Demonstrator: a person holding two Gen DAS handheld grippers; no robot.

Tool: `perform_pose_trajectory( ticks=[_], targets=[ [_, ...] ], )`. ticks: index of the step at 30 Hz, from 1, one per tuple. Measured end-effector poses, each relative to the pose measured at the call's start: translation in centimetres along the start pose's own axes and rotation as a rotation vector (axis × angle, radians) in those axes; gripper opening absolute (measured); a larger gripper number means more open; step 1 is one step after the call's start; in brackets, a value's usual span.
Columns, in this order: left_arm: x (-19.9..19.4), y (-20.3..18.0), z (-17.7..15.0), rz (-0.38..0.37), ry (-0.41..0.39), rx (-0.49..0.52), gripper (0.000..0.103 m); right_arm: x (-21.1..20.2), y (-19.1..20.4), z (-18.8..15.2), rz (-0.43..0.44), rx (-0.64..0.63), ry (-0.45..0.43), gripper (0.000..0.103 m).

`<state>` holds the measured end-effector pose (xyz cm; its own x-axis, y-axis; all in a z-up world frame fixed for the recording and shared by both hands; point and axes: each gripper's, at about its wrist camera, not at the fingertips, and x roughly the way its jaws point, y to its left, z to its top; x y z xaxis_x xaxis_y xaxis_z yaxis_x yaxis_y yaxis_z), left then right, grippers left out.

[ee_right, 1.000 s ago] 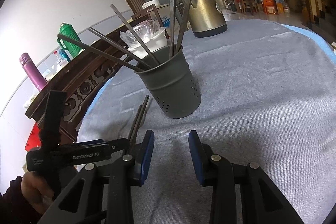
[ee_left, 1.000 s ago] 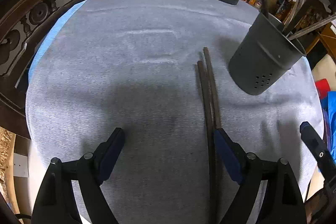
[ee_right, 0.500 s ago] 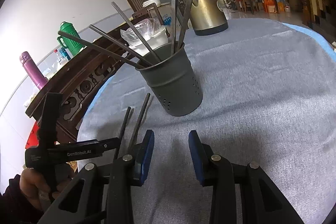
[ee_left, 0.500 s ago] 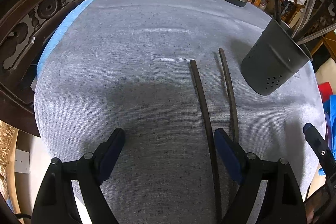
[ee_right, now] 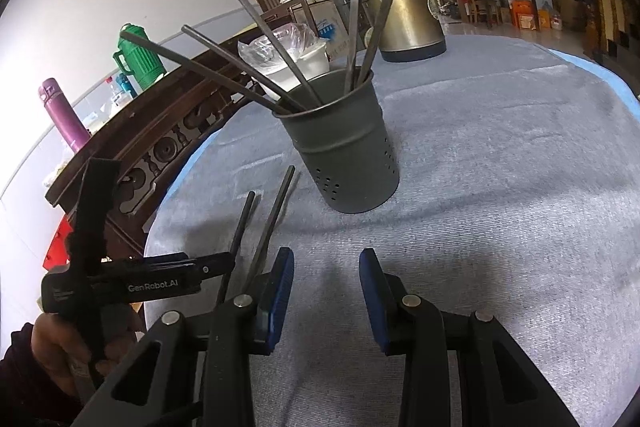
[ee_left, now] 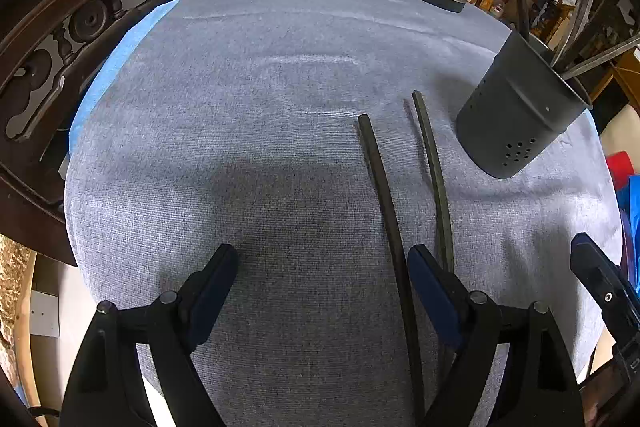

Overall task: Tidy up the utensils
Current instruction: 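Align the open right gripper above the two remaining sticks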

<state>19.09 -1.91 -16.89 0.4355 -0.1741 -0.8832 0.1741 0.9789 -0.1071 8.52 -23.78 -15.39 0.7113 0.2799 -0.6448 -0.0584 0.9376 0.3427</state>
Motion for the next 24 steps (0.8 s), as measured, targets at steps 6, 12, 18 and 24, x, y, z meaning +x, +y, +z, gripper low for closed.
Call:
perform_pose_trajectory(
  ticks=[6, 12, 18, 24],
  targets=[
    [-0.1, 0.0, 0.0, -0.008, -0.005, 0.01, 0.088, 0.2, 0.7, 0.3, -0.009, -0.023, 0.003, 0.038],
    [-0.3, 0.3, 0.0, -0.015, -0.006, 0.021, 0.088, 0.7, 1.7, 0.7, -0.011, -0.049, 0.008, 0.038],
    [-0.8, 0.9, -0.2, -0.024, -0.01, 0.026, 0.088, 1.3, 2.6, 1.1, -0.011, -0.072, 0.012, 0.038],
    [-0.6, 1.3, -0.3, -0.023, -0.009, 0.034, 0.088, 1.8, 3.3, 1.3, -0.012, -0.088, 0.022, 0.038]
  ],
)
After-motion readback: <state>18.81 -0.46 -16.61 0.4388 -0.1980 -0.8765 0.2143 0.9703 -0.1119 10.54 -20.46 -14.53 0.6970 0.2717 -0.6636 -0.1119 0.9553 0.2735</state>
